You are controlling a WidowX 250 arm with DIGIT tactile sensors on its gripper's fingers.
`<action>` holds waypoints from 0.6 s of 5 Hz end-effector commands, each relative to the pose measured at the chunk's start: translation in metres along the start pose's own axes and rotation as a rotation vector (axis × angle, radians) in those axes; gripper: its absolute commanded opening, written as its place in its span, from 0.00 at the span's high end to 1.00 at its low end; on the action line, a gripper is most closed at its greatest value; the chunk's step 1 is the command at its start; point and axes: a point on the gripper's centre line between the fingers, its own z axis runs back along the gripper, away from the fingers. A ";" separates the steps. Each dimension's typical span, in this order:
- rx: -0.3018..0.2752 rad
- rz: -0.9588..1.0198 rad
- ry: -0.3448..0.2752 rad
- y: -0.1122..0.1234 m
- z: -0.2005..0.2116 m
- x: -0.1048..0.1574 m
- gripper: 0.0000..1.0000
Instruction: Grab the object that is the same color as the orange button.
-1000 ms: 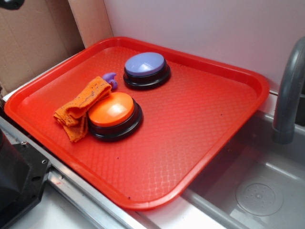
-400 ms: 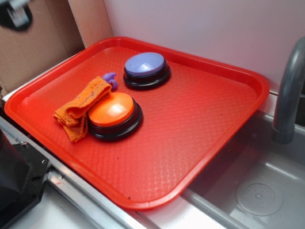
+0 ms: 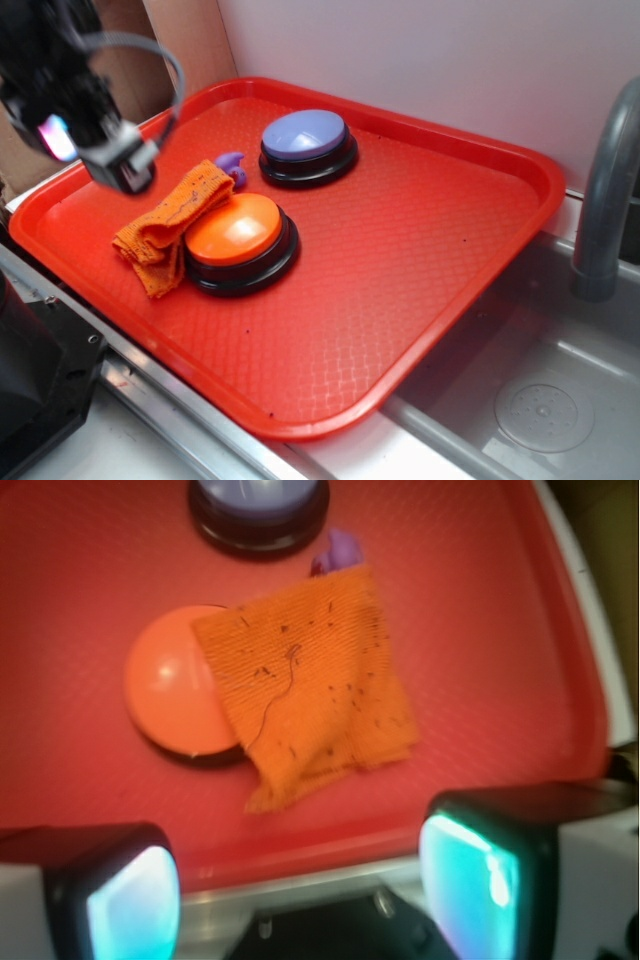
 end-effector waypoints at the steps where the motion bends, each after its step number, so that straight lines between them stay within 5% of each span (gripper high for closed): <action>1: -0.028 -0.013 -0.026 0.001 -0.050 0.014 0.00; 2: -0.029 -0.034 -0.016 -0.001 -0.064 0.013 0.00; 3: -0.022 -0.024 -0.019 0.003 -0.070 0.013 0.27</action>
